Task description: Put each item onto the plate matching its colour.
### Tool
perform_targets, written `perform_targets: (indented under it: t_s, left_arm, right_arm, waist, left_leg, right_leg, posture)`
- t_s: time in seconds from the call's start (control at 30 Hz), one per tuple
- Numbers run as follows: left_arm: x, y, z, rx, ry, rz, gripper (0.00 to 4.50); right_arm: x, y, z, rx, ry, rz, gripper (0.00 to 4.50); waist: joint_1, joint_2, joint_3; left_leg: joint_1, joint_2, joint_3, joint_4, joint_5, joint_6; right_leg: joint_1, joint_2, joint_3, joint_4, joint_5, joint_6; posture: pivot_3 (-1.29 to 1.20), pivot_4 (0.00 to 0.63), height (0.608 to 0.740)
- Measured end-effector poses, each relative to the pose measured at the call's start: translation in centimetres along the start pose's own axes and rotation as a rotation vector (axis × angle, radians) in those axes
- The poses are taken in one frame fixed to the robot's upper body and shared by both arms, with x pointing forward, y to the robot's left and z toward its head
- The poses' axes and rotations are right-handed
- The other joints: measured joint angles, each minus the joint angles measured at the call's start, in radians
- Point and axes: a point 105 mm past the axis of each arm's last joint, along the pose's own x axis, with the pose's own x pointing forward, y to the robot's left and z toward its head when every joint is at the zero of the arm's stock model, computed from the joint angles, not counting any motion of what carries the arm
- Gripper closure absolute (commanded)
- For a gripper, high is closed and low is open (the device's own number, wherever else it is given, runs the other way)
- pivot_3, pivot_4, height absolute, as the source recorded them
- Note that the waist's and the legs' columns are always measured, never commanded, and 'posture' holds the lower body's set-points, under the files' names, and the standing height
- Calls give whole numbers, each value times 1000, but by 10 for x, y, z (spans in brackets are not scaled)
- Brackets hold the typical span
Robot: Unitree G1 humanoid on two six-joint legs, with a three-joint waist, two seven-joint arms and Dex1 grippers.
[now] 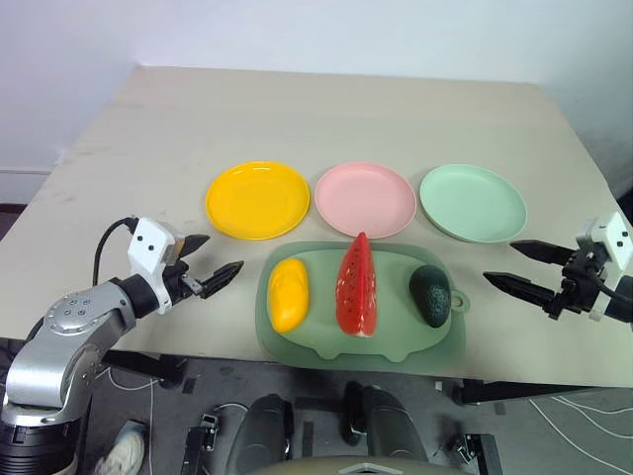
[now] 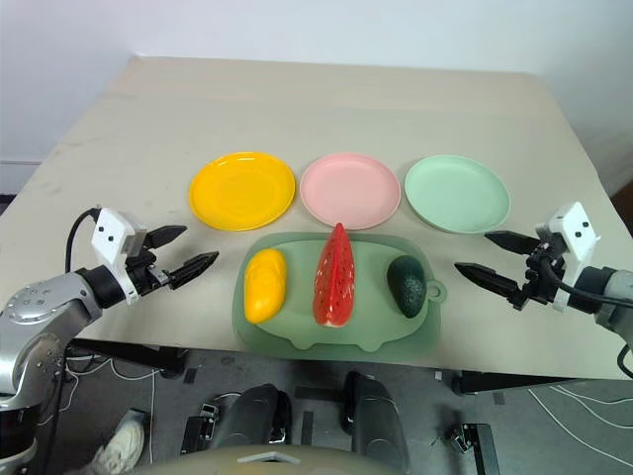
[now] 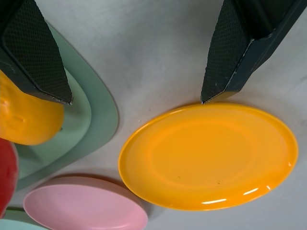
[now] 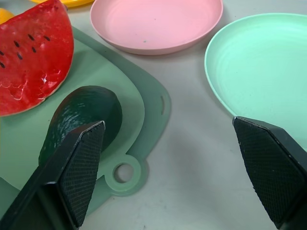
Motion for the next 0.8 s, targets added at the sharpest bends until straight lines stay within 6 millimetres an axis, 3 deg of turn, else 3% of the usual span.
perform_targets:
  t_s: [0.17, 0.47, 0.57, 0.8]
  left_arm:
    - [0, -2, -1, -5, -3, 1, 36]
    - [-8, -5, -5, -12, 6, 1, 36]
    - [-12, 0, -1, 6, 3, 9, 36]
    - [-20, 19, -6, -6, 17, 27, 36]
  right_arm:
    - [5, -3, 12, -32, -28, 3, 0]
    - [10, -4, 9, -7, -3, 0, 0]
    - [10, 2, 12, 4, 6, 0, 0]
    - [11, 38, 17, 47, 23, 23, 0]
  waist:
    - [1, 0, 0]
    - [2, 0, 0]
    - [2, 0, 0]
    - [2, 0, 0]
  left_leg:
    - [0, 0, 0, 0, 0, 0]
    - [0, 0, 0, 0, 0, 0]
    - [0, 1, 0, 0, 0, 0]
    - [-1, 1, 0, 0, 0, 0]
  right_leg:
    - [0, 0, 0, 0, 0, 0]
    - [0, 0, 0, 0, 0, 0]
    - [0, 0, 0, 0, 0, 0]
    - [-1, -1, 0, 0, 0, 0]
  posture:
    - [0, 150, 740]
    - [0, 150, 740]
    - [0, 150, 740]
    - [0, 150, 740]
